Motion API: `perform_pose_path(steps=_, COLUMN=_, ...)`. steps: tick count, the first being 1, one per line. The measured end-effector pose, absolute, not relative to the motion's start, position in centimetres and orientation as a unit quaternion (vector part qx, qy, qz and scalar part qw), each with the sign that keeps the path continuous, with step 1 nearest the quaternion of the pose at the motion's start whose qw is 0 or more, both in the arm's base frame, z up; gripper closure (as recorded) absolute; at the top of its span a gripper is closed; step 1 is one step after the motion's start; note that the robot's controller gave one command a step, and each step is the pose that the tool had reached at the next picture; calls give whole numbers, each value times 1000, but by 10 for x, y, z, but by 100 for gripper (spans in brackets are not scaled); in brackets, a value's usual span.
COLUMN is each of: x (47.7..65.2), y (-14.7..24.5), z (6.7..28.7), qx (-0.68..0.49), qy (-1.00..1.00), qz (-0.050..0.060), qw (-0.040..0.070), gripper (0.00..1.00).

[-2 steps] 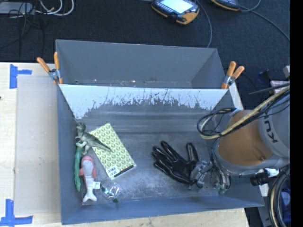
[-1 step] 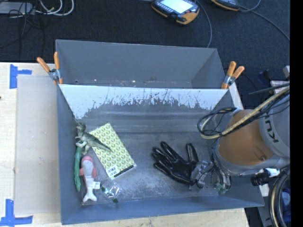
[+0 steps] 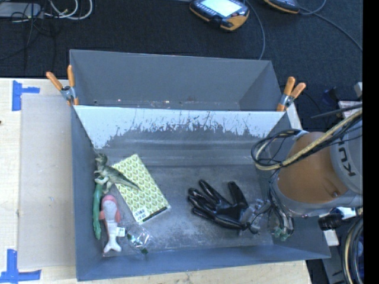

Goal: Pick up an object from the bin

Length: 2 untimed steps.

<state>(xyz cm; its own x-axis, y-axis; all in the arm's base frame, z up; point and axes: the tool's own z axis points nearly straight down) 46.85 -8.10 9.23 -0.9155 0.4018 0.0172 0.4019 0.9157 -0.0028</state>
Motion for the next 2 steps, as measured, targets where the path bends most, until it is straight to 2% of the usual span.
perform_pose_path(steps=1, x=472, y=-82, z=166, qx=-205, qy=-979, qz=-1, qw=3, gripper=100)
perform_pose_path(steps=2, x=472, y=-82, z=171, qx=-205, qy=-979, qz=-1, qw=2, gripper=100)
